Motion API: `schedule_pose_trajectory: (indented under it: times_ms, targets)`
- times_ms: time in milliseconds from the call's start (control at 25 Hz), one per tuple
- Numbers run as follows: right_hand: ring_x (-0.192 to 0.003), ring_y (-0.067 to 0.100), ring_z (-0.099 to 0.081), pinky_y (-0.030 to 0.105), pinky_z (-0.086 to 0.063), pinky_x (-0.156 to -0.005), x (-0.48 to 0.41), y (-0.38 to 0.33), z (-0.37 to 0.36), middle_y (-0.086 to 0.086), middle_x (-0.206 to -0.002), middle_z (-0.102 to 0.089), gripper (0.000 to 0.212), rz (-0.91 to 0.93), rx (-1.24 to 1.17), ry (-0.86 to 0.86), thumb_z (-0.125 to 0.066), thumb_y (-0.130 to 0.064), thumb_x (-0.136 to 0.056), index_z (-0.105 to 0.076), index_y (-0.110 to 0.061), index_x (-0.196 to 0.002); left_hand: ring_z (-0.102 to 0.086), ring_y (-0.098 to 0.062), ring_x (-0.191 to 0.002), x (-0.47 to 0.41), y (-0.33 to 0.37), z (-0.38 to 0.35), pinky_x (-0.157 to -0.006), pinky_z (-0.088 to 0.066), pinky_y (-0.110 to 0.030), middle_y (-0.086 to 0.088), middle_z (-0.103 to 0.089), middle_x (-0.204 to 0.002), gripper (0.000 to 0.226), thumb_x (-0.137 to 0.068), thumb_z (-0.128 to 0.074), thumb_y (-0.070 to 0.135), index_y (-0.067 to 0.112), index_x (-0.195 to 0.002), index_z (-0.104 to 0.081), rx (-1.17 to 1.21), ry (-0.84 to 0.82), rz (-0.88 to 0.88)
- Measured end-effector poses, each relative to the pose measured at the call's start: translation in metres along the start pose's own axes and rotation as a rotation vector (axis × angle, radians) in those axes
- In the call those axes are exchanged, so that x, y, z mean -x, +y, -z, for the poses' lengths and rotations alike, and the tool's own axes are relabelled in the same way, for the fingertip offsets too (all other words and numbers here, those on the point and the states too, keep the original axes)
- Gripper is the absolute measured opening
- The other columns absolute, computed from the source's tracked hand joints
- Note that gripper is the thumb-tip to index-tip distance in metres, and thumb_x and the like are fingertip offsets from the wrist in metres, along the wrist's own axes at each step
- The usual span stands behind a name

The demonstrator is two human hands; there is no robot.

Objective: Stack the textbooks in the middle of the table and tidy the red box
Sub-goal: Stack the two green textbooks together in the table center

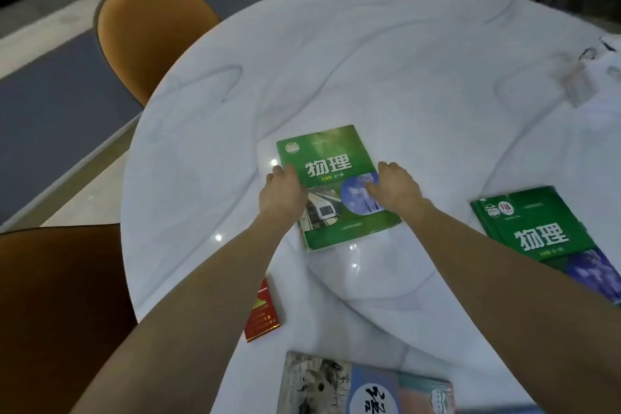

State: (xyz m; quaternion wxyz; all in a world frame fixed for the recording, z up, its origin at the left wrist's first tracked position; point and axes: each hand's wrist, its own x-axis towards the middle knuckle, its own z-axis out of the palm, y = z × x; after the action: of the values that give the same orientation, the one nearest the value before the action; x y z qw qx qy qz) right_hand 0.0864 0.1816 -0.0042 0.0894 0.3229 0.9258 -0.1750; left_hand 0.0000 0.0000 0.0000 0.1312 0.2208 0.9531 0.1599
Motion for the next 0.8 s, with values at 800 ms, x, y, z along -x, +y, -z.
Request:
schedule_pose_trajectory:
  times_ms: [800]
  targets:
    - [-0.104,0.031,-0.060,0.035,-0.049,-0.087,-0.019,0.010,-0.019,0.019,-0.115,-0.064,0.040,-0.290,-0.472,0.005,-0.071,-0.018,-0.080,-0.058,0.003,-0.112,-0.067,-0.024,-0.099,-0.008,0.004,-0.037,-0.081,-0.058,-0.042,-0.009,-0.063,-0.123,0.053,-0.095,-0.043,0.001,0.030,-0.137,-0.033,1.257,-0.059,0.223]
